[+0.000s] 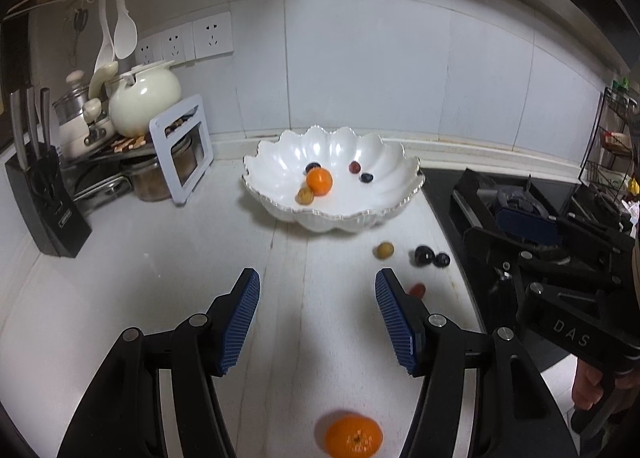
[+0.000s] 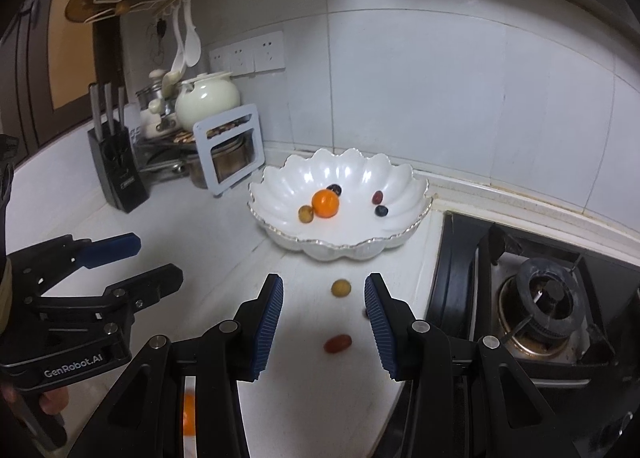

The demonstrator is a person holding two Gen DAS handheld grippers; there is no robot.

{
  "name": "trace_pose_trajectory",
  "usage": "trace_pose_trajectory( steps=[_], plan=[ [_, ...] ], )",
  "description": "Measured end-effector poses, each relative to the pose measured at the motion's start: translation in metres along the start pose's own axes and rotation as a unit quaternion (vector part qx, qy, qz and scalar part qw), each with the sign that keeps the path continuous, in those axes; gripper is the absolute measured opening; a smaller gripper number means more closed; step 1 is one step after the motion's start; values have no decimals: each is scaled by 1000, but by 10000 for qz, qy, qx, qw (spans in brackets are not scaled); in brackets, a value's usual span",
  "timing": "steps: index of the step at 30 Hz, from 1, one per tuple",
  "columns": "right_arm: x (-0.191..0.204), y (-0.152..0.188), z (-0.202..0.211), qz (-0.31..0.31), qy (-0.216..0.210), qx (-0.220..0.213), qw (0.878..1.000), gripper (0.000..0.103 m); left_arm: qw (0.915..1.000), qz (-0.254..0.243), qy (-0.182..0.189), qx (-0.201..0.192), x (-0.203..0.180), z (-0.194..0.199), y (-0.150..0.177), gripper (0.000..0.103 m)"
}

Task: Organize fruits
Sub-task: 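Move both tools back down toward the orange lying on the counter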

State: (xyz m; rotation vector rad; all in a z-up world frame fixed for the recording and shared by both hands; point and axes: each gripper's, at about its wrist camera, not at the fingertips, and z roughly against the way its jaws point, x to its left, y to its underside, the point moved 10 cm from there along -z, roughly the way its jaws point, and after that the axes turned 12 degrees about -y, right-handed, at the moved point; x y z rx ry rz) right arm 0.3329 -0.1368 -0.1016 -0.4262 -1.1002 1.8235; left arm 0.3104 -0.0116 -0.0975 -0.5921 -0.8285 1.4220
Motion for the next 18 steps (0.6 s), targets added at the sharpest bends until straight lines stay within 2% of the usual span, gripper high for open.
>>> trace_pose_trajectory(
  steps=[18],
  plan=[
    [12, 52, -11, 376, -522, 536, 9965, 44, 9957, 326, -259, 827, -10, -5, 75, 60]
  ],
)
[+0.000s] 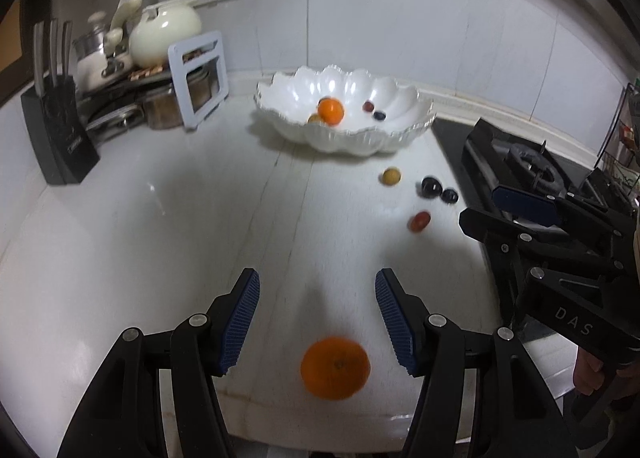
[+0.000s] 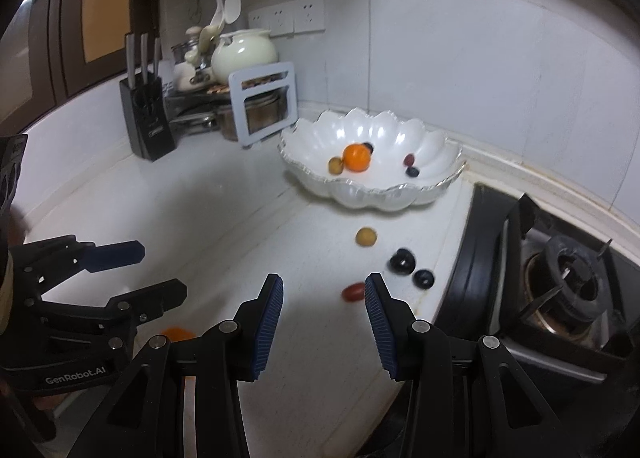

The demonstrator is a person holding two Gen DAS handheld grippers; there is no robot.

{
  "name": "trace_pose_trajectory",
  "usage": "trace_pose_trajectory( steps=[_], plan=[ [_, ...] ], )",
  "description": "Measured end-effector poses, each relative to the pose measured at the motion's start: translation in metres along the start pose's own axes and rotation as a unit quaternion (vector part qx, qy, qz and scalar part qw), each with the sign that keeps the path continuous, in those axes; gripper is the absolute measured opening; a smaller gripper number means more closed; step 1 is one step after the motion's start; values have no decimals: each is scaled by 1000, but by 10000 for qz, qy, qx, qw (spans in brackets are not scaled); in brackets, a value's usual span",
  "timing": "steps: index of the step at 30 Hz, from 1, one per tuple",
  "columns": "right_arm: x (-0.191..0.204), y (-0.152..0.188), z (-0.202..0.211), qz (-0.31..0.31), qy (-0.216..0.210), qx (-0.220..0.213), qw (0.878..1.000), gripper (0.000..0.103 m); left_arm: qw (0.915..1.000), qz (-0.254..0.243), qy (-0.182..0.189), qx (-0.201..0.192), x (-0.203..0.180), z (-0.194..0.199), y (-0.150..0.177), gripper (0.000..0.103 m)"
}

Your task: Organize fruits

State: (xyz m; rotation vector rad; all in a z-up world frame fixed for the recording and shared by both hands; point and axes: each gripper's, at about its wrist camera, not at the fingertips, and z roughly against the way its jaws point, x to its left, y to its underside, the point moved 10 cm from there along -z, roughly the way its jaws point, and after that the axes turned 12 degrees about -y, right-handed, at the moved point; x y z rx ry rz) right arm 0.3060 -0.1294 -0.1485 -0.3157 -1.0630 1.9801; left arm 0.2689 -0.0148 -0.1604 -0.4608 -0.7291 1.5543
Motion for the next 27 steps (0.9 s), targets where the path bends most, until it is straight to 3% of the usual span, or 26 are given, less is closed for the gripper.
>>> trace_pose_trajectory(
  steps=[12, 27],
  plan=[
    [6, 28, -21, 38, -429, 447, 9981, 44, 9975, 245, -51, 668, -3, -16, 47, 60],
    [6, 43, -33, -8, -581, 724, 9957, 44, 9952, 320, 22, 920, -12, -29, 61, 58]
  ],
)
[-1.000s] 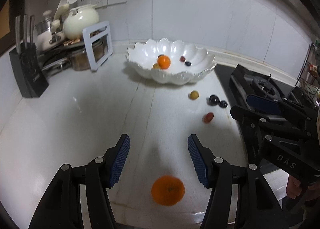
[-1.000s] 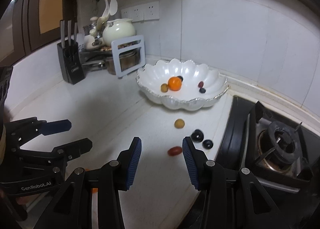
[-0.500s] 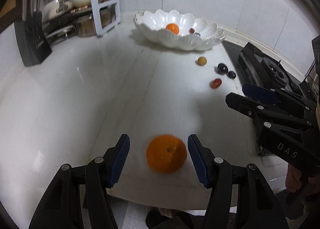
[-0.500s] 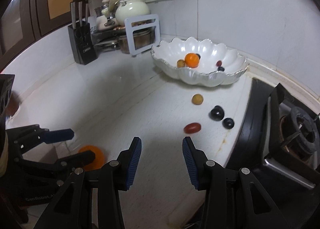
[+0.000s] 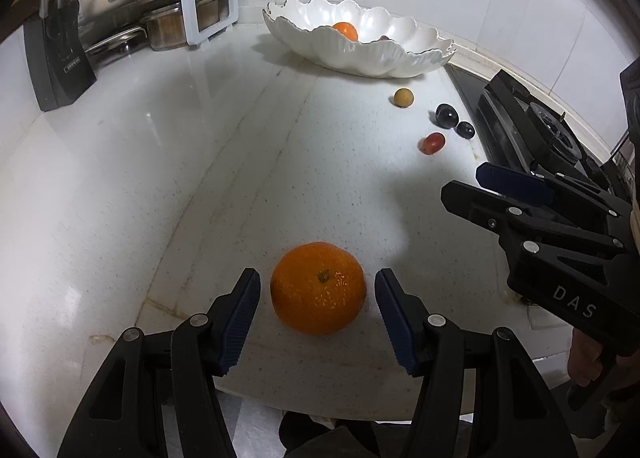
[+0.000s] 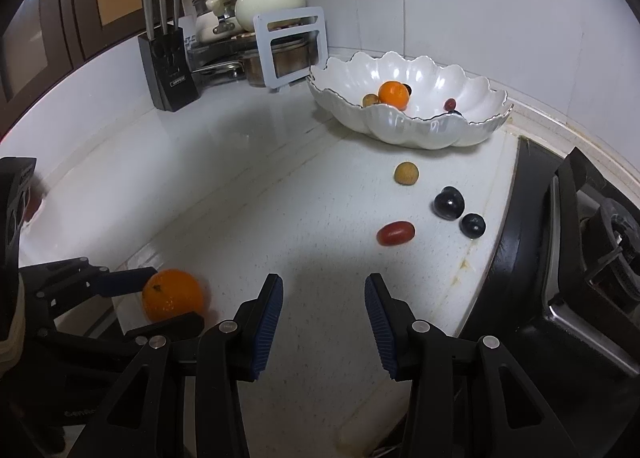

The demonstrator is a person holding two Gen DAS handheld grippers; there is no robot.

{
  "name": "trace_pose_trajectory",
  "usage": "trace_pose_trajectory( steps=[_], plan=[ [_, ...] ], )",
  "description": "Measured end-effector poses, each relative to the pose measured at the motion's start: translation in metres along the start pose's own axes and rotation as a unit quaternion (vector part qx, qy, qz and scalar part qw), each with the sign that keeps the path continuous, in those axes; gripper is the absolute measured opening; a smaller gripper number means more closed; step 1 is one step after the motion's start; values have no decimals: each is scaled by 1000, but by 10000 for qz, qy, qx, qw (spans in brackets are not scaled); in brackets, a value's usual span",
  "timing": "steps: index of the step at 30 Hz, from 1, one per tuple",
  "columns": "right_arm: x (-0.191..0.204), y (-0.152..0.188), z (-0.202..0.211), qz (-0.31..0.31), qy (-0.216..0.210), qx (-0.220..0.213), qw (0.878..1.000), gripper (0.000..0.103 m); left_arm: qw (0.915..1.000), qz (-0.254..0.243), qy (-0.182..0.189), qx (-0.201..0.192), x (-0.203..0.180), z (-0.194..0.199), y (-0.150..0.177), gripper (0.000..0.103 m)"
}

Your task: Organize fruits

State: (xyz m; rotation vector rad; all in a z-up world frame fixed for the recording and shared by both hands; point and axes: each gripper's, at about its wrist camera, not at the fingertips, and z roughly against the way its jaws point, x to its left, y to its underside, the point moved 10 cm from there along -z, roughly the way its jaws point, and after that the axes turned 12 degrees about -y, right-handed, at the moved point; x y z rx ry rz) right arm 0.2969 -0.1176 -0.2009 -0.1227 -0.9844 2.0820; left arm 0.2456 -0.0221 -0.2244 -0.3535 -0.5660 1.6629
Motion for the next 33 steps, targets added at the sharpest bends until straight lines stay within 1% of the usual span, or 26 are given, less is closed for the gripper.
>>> trace_pose_trajectory(
  steps=[1, 4, 11, 18, 25, 28, 33],
  plan=[
    [0, 0, 0, -6, -2, 3, 10000, 44, 10000, 0, -19, -2, 0, -1, 0, 54],
    [-2, 1, -1, -31, 7, 24, 10000, 44, 10000, -2, 39, 74, -1, -4, 1, 47],
    [-4, 2, -3, -87, 7, 44, 10000, 44, 10000, -21, 63, 48, -2, -3, -3, 46],
    [-9, -4, -5, -145, 28, -36, 9999, 44, 9998, -15, 66, -210, -4, 2, -22, 46],
    [-31, -17, -8, -225, 264, -184, 9992, 44, 9988, 0, 23, -486, -6, 2, -46, 46],
    [-41, -21, -13, -251, 365, -184, 9988, 44, 9982, -9, 22, -604, -9, 0, -55, 46],
    [-55, -24, -22, -403, 353, -124, 9985, 44, 9978, 5, 16, -668, -13, -6, -65, 46]
  ],
)
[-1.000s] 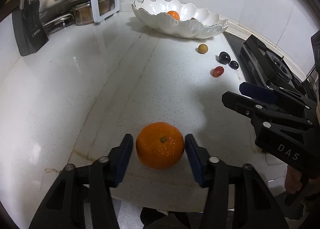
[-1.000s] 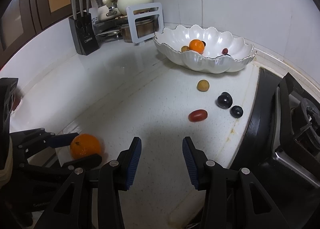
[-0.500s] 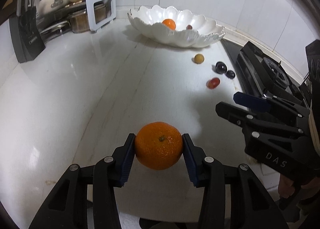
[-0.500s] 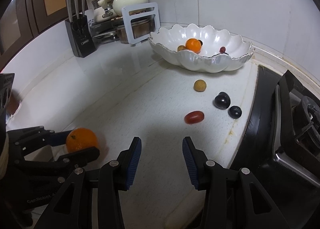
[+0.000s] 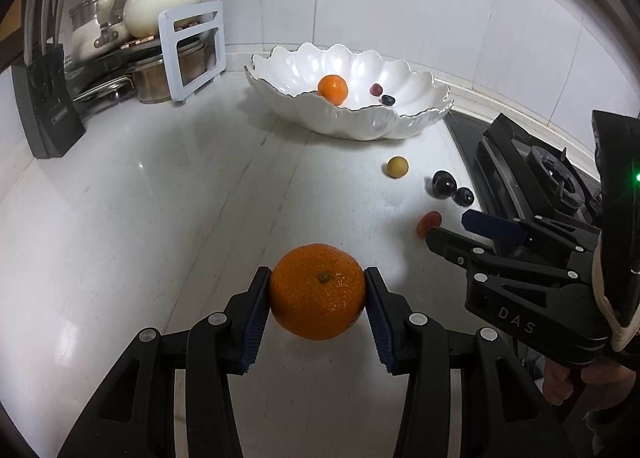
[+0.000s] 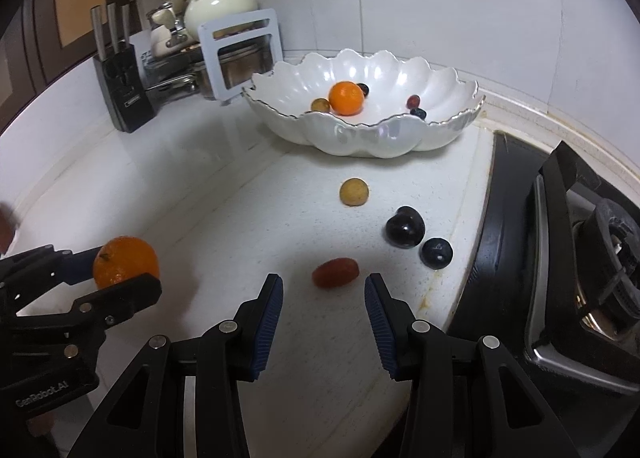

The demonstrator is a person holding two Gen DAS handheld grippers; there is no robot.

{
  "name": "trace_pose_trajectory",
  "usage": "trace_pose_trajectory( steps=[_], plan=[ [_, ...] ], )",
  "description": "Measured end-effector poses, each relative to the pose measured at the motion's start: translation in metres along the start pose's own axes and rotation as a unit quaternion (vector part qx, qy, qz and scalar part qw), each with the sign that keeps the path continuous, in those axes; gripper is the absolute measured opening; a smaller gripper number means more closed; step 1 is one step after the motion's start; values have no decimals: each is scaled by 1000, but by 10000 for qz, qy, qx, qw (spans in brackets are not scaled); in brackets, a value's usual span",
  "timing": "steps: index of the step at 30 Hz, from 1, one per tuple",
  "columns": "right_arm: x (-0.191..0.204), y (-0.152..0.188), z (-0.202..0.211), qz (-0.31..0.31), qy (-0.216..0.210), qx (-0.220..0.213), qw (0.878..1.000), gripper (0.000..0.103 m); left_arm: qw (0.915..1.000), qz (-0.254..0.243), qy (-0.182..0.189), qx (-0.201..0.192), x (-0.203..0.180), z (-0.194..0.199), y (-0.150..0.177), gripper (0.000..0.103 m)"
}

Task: Organize fruits
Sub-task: 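Grasp a red date with the right tool while the left tool holds the orange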

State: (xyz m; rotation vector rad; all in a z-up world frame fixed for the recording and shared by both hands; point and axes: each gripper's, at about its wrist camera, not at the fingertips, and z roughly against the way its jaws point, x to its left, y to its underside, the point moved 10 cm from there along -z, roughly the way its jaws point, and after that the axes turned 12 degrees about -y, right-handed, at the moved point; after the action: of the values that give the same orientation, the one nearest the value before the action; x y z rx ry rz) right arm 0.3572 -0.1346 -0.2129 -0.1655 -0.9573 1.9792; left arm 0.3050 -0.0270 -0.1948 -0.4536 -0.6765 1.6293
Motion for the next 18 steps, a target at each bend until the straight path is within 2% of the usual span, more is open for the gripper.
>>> trace_pose_trajectory(
  steps=[18],
  plan=[
    [-13, -4, -28, -52, -12, 273, 9996, 43, 9999, 54, -28, 87, -1, -25, -12, 46]
  ],
)
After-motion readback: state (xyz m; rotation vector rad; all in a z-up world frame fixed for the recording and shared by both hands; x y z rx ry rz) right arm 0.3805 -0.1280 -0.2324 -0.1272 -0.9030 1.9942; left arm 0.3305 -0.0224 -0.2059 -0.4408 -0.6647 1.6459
